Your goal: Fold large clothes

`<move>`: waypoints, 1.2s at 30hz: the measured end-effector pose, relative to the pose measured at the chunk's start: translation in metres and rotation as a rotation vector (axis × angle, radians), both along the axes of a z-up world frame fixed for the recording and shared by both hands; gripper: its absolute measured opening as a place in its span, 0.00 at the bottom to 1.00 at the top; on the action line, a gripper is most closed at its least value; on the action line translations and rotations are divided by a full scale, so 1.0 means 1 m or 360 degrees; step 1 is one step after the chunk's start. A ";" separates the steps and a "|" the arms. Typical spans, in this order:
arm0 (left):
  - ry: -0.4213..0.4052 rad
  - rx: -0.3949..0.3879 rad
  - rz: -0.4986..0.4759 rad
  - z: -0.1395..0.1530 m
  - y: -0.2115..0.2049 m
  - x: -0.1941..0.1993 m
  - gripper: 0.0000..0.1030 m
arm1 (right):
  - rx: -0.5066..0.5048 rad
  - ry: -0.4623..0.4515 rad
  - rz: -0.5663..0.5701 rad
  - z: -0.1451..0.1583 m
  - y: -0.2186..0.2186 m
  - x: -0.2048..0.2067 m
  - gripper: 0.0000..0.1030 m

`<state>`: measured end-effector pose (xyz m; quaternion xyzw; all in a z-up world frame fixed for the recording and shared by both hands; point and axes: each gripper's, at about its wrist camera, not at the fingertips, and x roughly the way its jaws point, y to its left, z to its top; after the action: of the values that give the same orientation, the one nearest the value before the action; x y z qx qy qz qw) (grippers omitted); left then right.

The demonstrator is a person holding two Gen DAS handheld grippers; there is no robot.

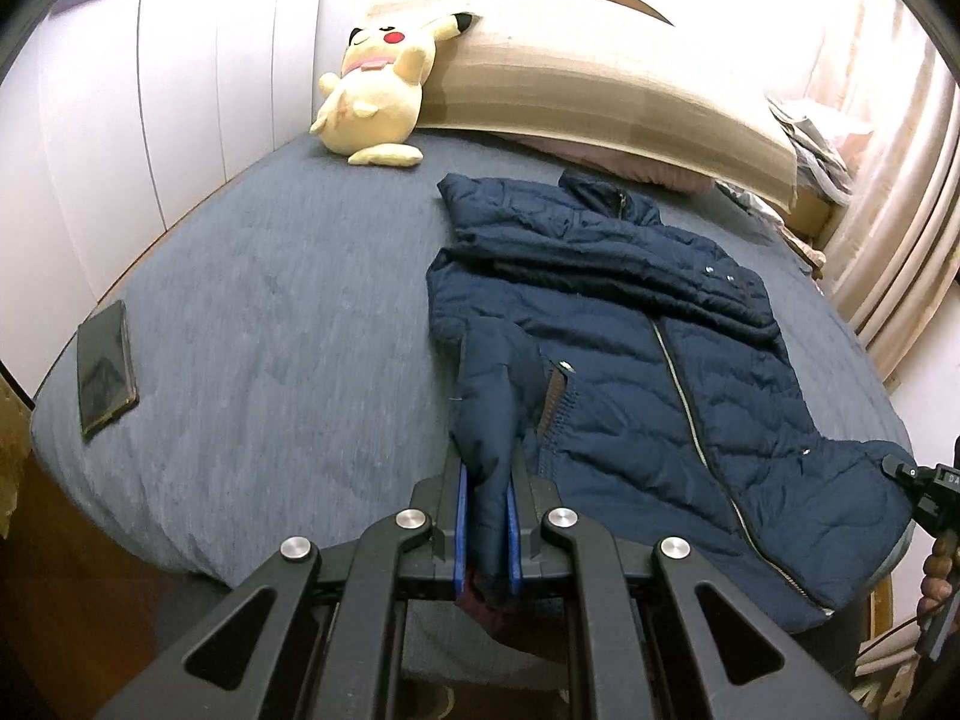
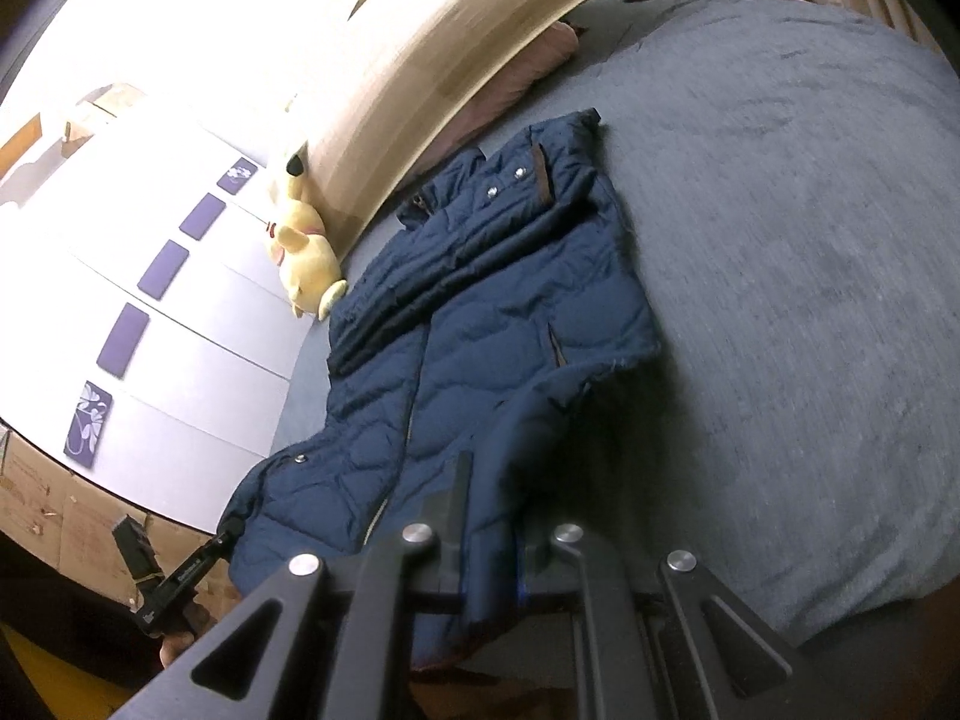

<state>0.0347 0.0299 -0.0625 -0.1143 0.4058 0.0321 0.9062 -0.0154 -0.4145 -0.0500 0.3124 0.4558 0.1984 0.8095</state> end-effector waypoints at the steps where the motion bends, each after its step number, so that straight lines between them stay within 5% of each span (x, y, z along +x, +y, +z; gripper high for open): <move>1: -0.0001 0.0002 -0.0001 0.001 0.001 0.002 0.10 | 0.0005 -0.0002 -0.0003 0.001 0.000 0.003 0.10; 16: -0.0043 0.0019 -0.0010 0.020 0.004 0.025 0.10 | 0.0046 -0.0057 -0.0047 0.017 0.000 0.030 0.10; 36: -0.0050 -0.0037 0.0014 0.015 0.006 -0.006 0.10 | 0.0014 -0.0048 -0.0095 0.013 -0.003 -0.006 0.10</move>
<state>0.0290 0.0356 -0.0476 -0.1271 0.3915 0.0297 0.9109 -0.0211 -0.4179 -0.0375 0.3264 0.4331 0.1809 0.8205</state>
